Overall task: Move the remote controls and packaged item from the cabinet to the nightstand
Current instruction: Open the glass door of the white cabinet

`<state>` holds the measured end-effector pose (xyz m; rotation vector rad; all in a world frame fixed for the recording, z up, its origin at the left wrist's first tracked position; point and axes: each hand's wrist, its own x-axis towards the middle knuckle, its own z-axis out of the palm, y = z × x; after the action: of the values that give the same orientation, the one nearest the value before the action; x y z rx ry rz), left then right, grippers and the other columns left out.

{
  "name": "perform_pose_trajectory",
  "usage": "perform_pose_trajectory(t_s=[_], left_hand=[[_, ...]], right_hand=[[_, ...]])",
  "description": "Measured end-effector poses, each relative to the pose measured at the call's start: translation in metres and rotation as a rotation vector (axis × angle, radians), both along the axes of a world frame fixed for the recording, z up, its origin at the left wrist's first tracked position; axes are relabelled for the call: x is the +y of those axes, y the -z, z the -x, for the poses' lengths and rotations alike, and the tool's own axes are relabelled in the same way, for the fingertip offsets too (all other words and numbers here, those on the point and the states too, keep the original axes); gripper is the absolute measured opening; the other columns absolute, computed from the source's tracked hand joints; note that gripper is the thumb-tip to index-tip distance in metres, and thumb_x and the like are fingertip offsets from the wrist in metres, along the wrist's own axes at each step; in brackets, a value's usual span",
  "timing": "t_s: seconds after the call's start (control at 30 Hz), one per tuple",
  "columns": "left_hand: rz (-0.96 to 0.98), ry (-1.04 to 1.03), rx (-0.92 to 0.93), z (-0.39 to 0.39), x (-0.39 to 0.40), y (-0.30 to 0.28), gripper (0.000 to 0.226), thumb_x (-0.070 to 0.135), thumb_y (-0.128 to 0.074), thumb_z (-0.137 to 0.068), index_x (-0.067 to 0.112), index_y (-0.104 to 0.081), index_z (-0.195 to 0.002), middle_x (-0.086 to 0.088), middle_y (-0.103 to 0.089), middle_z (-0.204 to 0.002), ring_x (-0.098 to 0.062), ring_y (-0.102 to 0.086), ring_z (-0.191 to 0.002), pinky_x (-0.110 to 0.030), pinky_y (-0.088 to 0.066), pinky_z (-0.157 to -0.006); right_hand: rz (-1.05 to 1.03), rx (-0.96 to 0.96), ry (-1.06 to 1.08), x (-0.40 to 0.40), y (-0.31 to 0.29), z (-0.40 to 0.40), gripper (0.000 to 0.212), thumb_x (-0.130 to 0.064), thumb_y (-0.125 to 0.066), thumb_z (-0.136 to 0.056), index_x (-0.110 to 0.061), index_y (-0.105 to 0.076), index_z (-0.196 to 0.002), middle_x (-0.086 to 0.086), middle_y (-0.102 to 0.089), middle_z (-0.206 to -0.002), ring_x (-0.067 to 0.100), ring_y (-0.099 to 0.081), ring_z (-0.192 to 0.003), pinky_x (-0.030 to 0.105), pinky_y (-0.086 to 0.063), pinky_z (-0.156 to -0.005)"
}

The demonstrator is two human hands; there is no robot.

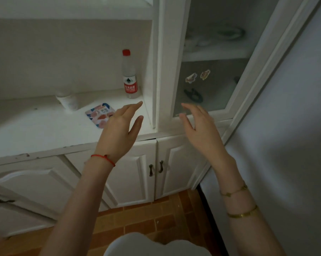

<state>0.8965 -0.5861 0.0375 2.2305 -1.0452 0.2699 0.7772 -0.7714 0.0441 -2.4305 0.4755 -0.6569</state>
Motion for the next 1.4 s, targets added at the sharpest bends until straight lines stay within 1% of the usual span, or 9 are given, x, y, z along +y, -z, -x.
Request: perform_pose_trajectory(t_s=[0.13,0.23,0.43,0.63,0.7,0.8,0.97,1.13,1.4], left_hand=[[0.151,-0.004,-0.045,-0.021,-0.029,-0.039,0.04,0.026,-0.049,-0.099,0.016,-0.051,-0.137,-0.006,-0.061,-0.128,-0.025,-0.063,-0.103,-0.029,-0.047,-0.092],[0.251,0.027,-0.096,-0.038,-0.048,-0.067,0.039,0.026,-0.049,-0.098,0.015,-0.052,-0.136,-0.004,-0.062,-0.124,-0.017,-0.061,-0.106,-0.022,-0.043,-0.092],[0.371,0.044,-0.184,-0.053,-0.07,-0.121,0.042,0.027,-0.049,-0.098,0.017,-0.048,-0.139,0.0,-0.058,-0.13,-0.013,-0.058,-0.109,-0.027,-0.047,-0.093],[0.467,0.039,-0.274,-0.061,-0.082,-0.172,0.043,0.026,-0.05,-0.099,0.017,-0.047,-0.141,0.0,-0.058,-0.131,-0.009,-0.058,-0.11,-0.022,-0.045,-0.095],[0.489,0.03,-0.304,-0.065,-0.087,-0.181,0.043,0.026,-0.05,-0.098,0.017,-0.047,-0.14,0.0,-0.059,-0.13,-0.01,-0.058,-0.109,-0.022,-0.045,-0.093],[0.492,0.02,-0.324,-0.07,-0.093,-0.188,0.044,0.027,-0.05,-0.098,0.017,-0.047,-0.14,0.001,-0.06,-0.129,-0.011,-0.059,-0.108,-0.024,-0.047,-0.091],[0.472,0.032,-0.308,-0.076,-0.102,-0.185,0.044,0.025,-0.051,-0.097,0.016,-0.047,-0.14,0.0,-0.06,-0.128,-0.012,-0.06,-0.105,-0.022,-0.046,-0.089],[0.444,0.064,-0.27,-0.081,-0.107,-0.178,0.045,0.024,-0.052,-0.097,0.014,-0.047,-0.14,-0.002,-0.059,-0.128,-0.013,-0.06,-0.104,-0.025,-0.049,-0.091],[0.469,0.107,-0.182,-0.082,-0.11,-0.175,0.044,0.022,-0.053,-0.097,0.014,-0.048,-0.14,-0.003,-0.056,-0.13,-0.006,-0.055,-0.103,-0.019,-0.046,-0.091]], right_hand=[[0.08,-0.193,0.018,-0.019,-0.05,-0.025,0.038,-0.03,-0.047,-0.101,-0.014,-0.052,-0.135,0.002,-0.057,-0.132,0.014,-0.052,-0.122,0.03,-0.042,-0.104],[0.144,-0.316,0.065,-0.03,-0.095,-0.042,0.037,-0.031,-0.046,-0.101,-0.015,-0.053,-0.133,0.001,-0.058,-0.13,0.012,-0.053,-0.12,0.019,-0.037,-0.097],[0.214,-0.502,0.06,-0.038,-0.171,-0.064,0.037,-0.031,-0.046,-0.101,-0.014,-0.052,-0.133,0.0,-0.057,-0.13,0.009,-0.052,-0.12,0.015,-0.036,-0.098],[0.285,-0.576,0.058,-0.037,-0.221,-0.08,0.035,-0.031,-0.046,-0.101,-0.015,-0.053,-0.131,-0.001,-0.057,-0.127,0.002,-0.049,-0.109,0.001,-0.033,-0.085],[0.3,-0.597,0.048,-0.036,-0.234,-0.084,0.036,-0.031,-0.046,-0.101,-0.014,-0.053,-0.132,-0.001,-0.057,-0.127,0.003,-0.05,-0.112,0.007,-0.038,-0.092],[0.32,-0.629,0.051,-0.033,-0.251,-0.094,0.037,-0.03,-0.046,-0.101,-0.014,-0.052,-0.133,0.0,-0.056,-0.129,0.012,-0.047,-0.122,0.023,-0.039,-0.101],[0.289,-0.629,0.047,-0.029,-0.265,-0.115,0.035,-0.028,-0.048,-0.099,-0.013,-0.052,-0.13,0.001,-0.052,-0.125,0.011,-0.044,-0.117,0.014,-0.029,-0.09],[0.194,-0.646,0.017,-0.025,-0.267,-0.126,0.032,-0.026,-0.054,-0.096,-0.008,-0.054,-0.122,0.004,-0.049,-0.121,0.014,-0.053,-0.107,0.021,-0.042,-0.092],[0.012,-0.674,-0.035,-0.032,-0.277,-0.128,0.015,-0.017,-0.061,-0.09,-0.012,-0.056,-0.104,0.005,-0.058,-0.109,0.009,-0.057,-0.089,0.01,-0.045,-0.073]])
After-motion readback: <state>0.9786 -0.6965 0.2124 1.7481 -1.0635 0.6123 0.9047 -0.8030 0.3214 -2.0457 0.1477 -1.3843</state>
